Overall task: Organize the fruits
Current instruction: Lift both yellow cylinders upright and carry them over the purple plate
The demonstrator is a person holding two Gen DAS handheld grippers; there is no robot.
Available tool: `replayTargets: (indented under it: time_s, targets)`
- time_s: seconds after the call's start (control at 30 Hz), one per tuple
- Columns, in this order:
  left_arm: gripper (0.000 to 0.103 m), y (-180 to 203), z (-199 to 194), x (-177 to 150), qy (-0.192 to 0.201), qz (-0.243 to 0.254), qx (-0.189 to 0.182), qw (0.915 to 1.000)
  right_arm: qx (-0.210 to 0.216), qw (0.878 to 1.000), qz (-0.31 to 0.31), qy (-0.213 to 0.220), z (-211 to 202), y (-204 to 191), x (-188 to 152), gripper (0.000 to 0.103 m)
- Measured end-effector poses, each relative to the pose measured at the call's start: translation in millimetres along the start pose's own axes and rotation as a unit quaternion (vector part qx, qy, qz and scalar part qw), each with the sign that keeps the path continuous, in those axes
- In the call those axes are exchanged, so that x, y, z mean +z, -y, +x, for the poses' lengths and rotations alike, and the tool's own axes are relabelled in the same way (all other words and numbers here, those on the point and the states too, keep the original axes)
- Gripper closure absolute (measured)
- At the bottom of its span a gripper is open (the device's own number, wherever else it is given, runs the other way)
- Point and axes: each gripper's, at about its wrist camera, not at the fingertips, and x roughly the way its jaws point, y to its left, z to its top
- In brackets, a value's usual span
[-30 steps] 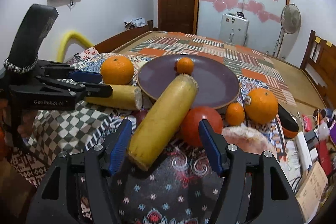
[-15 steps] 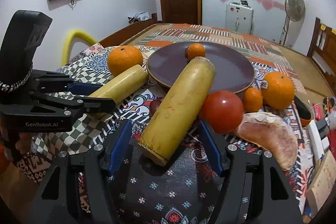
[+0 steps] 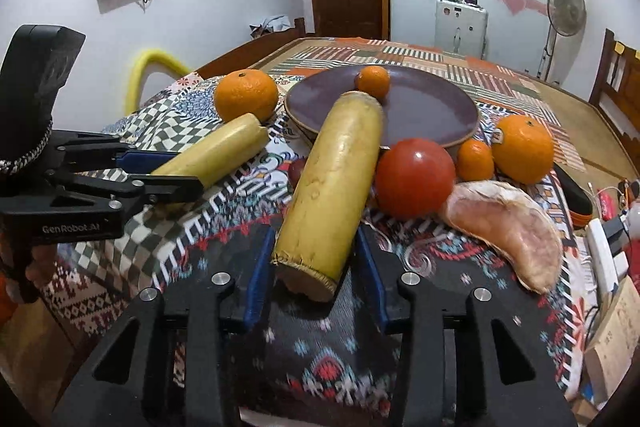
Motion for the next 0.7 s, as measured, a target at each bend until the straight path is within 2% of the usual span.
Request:
replayTargets:
  time_s: [0.37, 0.7]
  targets:
    - [0.067, 8, -14, -18, -0.006, -0.009, 0.007, 0.9999, -0.005, 1.000, -0.013, -0.016, -20, 13, -13, 0.070]
    - [0.066, 9, 0, 2, -0.030, -0.017, -0.017, 0.9992, -0.010, 0.999, -0.033, -0.022, -15, 9, -3, 0.067]
